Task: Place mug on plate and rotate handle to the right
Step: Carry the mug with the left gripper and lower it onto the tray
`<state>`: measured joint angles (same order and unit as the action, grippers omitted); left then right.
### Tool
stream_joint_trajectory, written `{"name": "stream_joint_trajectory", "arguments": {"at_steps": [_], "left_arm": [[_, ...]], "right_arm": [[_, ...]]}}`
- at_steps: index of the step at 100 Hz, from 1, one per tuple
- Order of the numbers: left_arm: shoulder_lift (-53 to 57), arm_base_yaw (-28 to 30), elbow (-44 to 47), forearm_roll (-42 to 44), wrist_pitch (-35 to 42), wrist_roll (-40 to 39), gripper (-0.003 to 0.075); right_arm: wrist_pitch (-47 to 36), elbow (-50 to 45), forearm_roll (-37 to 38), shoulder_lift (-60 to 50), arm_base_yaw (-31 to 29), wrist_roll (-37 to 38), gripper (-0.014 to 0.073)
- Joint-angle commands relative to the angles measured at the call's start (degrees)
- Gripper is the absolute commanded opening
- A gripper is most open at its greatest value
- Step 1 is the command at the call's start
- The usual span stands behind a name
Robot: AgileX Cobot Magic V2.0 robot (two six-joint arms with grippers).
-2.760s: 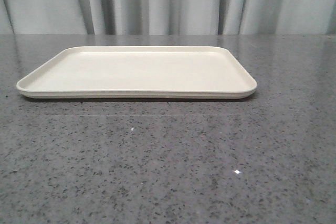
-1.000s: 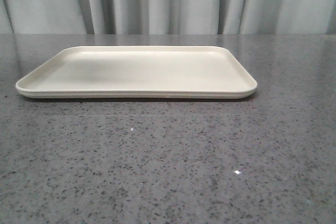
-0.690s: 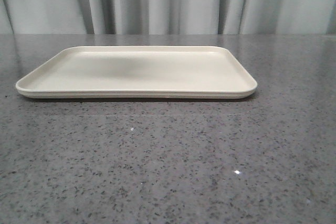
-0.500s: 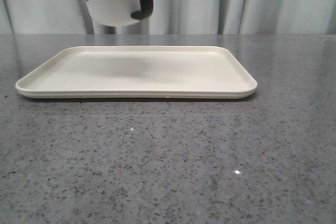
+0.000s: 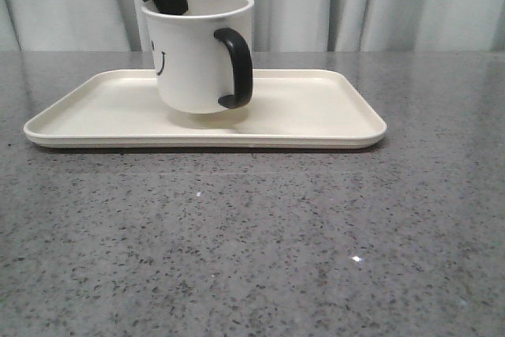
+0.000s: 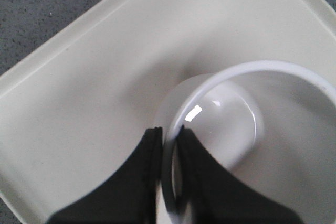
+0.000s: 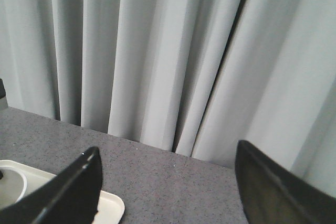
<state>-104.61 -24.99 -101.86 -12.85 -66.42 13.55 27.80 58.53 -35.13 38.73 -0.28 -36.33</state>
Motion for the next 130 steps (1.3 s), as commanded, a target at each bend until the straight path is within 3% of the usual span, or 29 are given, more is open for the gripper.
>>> {"name": "stream_joint_trajectory", "arguments": {"at_steps": [1, 108, 118, 130], "left_arm": [[2.16, -0.45, -1.90, -1.45, 1.10, -0.23, -0.0020], [1.76, -0.55, -1.90, -1.68, -0.71, -0.11, -0.0015], [1.76, -0.55, -1.90, -1.80, -1.50, -0.11, 0.0039], [1.76, -0.55, -1.90, -2.05, -1.50, -0.11, 0.0170]], "right_arm": [[-3.79, 2.05, -0.75, 0.86, -0.39, -0.31, 0.0528], [-2.89, 2.05, -0.75, 2.09, -0.39, -0.31, 0.0528], [-2.89, 2.05, -0.75, 2.09, -0.39, -0.31, 0.0528], [-2.89, 2.05, -0.75, 2.09, -0.39, -0.31, 0.0528]]}}
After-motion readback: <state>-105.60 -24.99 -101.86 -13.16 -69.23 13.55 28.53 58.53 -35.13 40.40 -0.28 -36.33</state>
